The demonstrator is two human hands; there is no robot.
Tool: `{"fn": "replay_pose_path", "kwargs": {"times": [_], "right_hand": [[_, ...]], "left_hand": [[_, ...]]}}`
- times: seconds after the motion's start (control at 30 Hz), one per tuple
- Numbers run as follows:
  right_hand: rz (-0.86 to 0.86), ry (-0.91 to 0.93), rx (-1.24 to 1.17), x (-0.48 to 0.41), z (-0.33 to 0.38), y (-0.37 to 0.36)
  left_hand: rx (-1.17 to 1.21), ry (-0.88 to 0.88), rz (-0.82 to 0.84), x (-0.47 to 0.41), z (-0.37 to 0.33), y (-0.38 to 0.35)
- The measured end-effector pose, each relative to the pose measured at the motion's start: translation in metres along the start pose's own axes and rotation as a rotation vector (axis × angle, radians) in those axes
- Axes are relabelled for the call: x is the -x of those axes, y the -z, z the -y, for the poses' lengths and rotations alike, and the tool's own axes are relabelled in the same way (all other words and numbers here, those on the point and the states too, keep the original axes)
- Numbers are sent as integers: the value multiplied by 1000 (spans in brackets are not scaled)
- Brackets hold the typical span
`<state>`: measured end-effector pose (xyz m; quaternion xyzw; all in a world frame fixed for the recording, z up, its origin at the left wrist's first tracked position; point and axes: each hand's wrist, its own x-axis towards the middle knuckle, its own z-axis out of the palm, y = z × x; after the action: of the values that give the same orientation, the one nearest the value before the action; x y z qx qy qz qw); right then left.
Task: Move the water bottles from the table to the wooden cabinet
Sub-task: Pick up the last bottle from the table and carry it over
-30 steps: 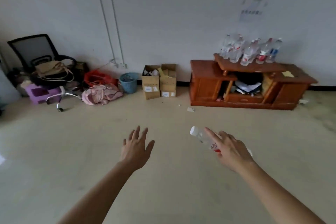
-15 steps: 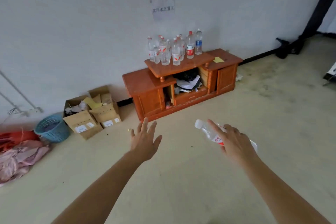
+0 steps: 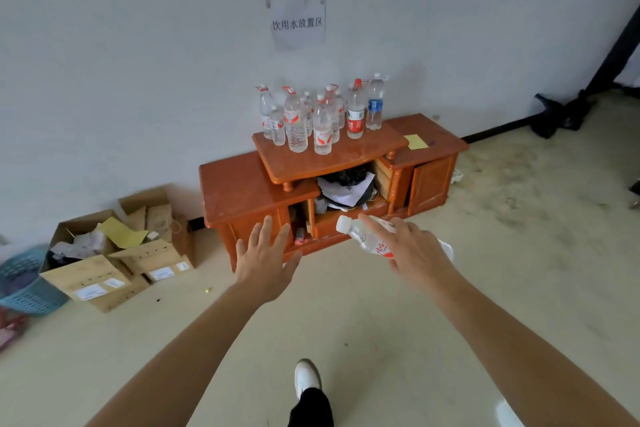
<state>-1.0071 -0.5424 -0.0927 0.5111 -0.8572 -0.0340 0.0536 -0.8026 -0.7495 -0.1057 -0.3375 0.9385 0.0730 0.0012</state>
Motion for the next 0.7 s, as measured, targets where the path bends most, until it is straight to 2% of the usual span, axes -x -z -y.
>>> {"fn": "replay_pose_path", "kwargs": {"times": [0.23,0.37,0.43,0.7], "right_hand": [[-15,27,30,-195,-69,-20],[-100,-23,49,-286,-110,2],[-87,-64,3,-326,-128,1],[-29,-106,-103,-463,-200,-73]], "left_hand": [[75,44,13,-223,27,0],[58,-18,-2,-331,28,29],[47,-42,21,-383,27,34],[1,-71,122,-547,9,-13]]}}
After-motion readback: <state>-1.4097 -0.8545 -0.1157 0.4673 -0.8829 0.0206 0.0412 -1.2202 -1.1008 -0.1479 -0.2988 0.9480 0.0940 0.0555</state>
